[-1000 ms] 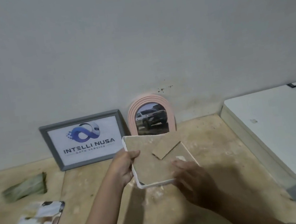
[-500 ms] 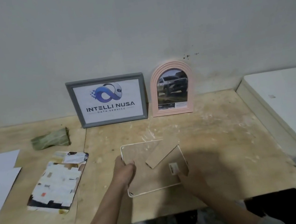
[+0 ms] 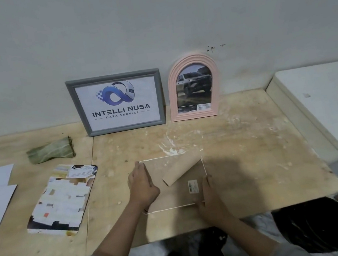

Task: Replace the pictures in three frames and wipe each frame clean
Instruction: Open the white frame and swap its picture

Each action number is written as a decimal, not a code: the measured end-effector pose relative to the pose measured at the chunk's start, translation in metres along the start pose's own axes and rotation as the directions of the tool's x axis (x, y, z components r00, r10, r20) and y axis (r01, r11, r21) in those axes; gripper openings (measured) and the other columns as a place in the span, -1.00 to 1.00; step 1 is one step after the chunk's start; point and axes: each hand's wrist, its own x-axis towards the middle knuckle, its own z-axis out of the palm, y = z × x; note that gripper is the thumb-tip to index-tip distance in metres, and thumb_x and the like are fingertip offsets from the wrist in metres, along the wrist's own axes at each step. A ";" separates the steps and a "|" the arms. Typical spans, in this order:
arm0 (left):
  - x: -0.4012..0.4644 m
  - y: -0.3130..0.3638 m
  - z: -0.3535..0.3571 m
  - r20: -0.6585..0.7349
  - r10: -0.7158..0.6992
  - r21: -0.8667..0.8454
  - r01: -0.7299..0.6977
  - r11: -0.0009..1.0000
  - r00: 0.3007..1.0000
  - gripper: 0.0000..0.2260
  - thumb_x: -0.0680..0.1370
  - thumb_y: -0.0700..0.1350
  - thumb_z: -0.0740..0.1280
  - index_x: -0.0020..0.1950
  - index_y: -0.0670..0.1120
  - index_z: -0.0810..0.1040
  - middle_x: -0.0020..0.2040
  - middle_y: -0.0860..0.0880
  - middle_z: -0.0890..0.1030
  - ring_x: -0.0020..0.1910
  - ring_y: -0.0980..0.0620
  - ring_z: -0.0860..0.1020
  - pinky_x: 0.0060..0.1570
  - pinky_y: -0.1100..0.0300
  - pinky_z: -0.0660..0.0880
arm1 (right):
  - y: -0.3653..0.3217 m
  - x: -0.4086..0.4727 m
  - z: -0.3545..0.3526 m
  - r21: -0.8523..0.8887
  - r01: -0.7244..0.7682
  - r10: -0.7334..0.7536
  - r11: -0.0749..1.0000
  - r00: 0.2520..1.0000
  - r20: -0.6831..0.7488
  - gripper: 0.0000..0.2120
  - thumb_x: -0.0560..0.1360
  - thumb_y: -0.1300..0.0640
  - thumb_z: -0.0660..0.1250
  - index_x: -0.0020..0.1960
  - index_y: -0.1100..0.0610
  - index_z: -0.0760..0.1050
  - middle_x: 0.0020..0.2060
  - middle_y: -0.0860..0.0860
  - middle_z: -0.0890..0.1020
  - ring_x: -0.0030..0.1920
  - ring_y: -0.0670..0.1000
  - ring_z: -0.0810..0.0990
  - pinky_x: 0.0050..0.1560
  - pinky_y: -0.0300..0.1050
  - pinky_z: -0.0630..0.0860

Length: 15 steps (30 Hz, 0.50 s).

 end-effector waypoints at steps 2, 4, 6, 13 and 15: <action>0.004 0.004 -0.005 0.038 0.062 0.106 -0.066 0.992 0.997 -0.21 0.16 -0.03 0.30 0.38 -0.20 0.28 0.45 -0.18 0.27 0.38 -0.23 0.27 0.34 -0.06 0.28 | 0.000 0.000 -0.001 -0.014 -0.015 0.016 1.000 1.000 0.015 -0.29 0.55 0.21 0.19 0.50 0.30 -0.20 0.51 0.18 -0.20 0.52 0.10 -0.22 0.47 -0.13 -0.09; 0.008 0.010 -0.009 0.068 0.081 0.186 -0.093 0.978 0.994 -0.24 0.17 0.00 0.37 0.34 -0.19 0.33 0.44 -0.16 0.30 0.39 -0.19 0.30 0.35 0.00 0.29 | 0.002 0.001 -0.001 -0.054 -0.012 0.013 0.998 1.000 0.020 -0.27 0.53 0.12 0.16 0.50 0.31 -0.20 0.51 0.19 -0.19 0.52 0.12 -0.21 0.46 -0.13 -0.13; 0.010 0.014 -0.011 0.084 0.089 0.241 -0.107 0.964 0.992 -0.37 0.25 -0.04 0.40 0.28 -0.19 0.39 0.44 -0.17 0.31 0.37 -0.18 0.33 0.32 0.03 0.33 | 0.004 0.001 -0.002 -0.094 -0.008 0.009 0.996 1.000 0.018 -0.26 0.54 0.07 0.17 0.50 0.32 -0.19 0.51 0.19 -0.19 0.52 0.13 -0.20 0.45 -0.15 -0.17; 0.013 0.025 -0.016 -0.006 0.081 0.279 -0.076 0.957 0.997 -0.70 0.44 -0.12 0.24 0.13 -0.20 0.42 0.12 -0.19 0.46 0.14 -0.21 0.42 0.03 0.04 0.41 | 0.009 0.007 -0.007 -0.189 0.050 -0.043 0.981 0.998 0.037 -0.23 0.53 0.07 0.25 0.50 0.32 -0.15 0.51 0.20 -0.14 0.52 0.13 -0.13 0.44 -0.19 -0.17; 0.016 0.030 -0.022 -0.020 0.038 0.214 -0.032 0.976 0.999 -0.71 0.44 -0.08 0.20 0.08 -0.21 0.41 0.09 -0.23 0.46 0.13 -0.25 0.41 0.04 0.02 0.40 | 0.010 0.008 -0.013 -0.192 0.075 -0.066 0.979 0.996 0.054 -0.18 0.48 0.01 0.31 0.50 0.32 -0.08 0.51 0.20 -0.05 0.52 0.12 -0.07 0.41 -0.26 -0.18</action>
